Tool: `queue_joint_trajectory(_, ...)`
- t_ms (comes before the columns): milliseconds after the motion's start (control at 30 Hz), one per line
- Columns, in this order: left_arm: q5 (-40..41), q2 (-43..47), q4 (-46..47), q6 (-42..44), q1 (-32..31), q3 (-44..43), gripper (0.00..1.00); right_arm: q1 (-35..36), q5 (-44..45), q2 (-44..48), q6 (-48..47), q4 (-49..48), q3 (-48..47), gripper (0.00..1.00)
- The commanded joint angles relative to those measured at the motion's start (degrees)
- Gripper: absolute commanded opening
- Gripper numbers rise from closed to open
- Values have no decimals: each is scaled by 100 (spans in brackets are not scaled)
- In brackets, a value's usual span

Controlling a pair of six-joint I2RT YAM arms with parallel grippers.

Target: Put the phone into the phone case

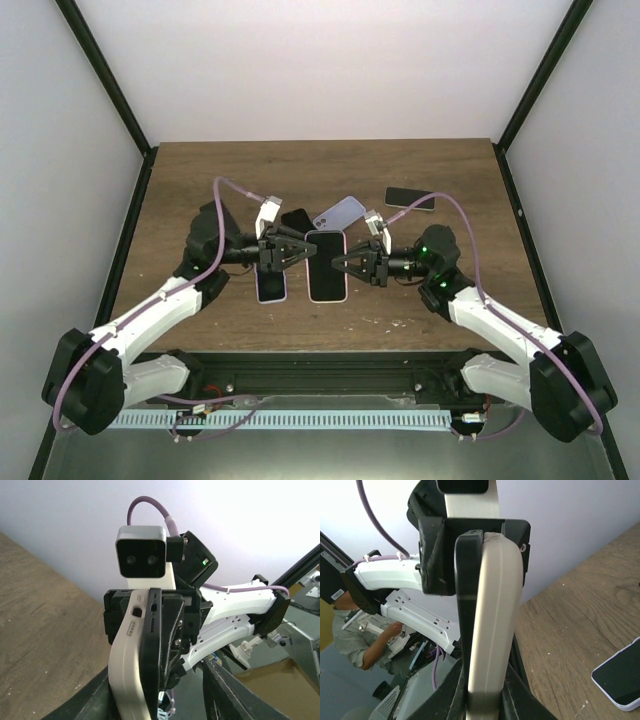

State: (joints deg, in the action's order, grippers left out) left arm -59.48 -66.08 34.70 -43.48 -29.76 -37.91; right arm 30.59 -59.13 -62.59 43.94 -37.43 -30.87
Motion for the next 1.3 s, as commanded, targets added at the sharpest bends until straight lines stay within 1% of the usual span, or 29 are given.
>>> queue_joint_trajectory(0,86,194,547,-1001,14,-130,48,71,-168,169,-611,-149,-9,11)
queue_joint_trajectory(133,10,169,502,-1443,19,-197,49,145,-160,107,-774,-292,12,11)
queue_joint_trajectory(233,-50,119,553,-1705,22,-209,44,190,-60,135,-912,-298,31,10)
queue_joint_trajectory(333,-84,113,823,-1990,23,-173,39,206,83,162,-1185,-69,-19,11)
queue_joint_trajectory(400,-99,113,933,-2120,32,-175,32,206,171,160,-1316,87,-62,11)
queue_joint_trajectory(500,-138,124,990,-2087,36,-163,19,213,210,135,-1402,178,-92,12)
queue_joint_trajectory(533,-181,115,1001,-2034,32,-155,14,211,228,125,-1413,209,-113,14)
queue_joint_trajectory(600,-217,113,1049,-1913,39,-106,9,215,296,108,-1399,295,-146,20)
queue_joint_trajectory(733,-209,122,1190,-1717,40,6,5,211,240,23,-1101,193,-207,32)
queue_joint_trajectory(767,-212,134,1159,-1618,48,-3,4,212,219,-15,-1006,158,-232,33)
queue_joint_trajectory(833,-229,146,981,-1346,50,-25,3,211,133,-65,-857,15,-258,33)
queue_joint_trajectory(933,-238,177,393,-749,49,-134,2,211,128,-104,-693,-161,-265,25)
queue_joint_trajectory(1000,-259,196,15,-297,49,-208,1,212,151,-132,-598,-164,-326,24)
queue_joint_trajectory(1033,-271,215,-66,-173,53,-216,1,211,168,-150,-539,-123,-362,27)
queue_joint_trajectory(1100,-315,263,-114,-10,49,-193,0,208,256,-187,-393,85,-488,38)
queue_joint_trajectory(1133,-340,281,-180,81,49,-191,0,210,299,-192,-298,184,-543,41)
queue_joint_trajectory(1200,-376,312,-339,225,58,-207,0,211,256,-176,-45,143,-615,42)
queue_joint_trajectory(1267,-364,324,-436,297,58,-199,0,212,231,-163,250,-29,-608,41)
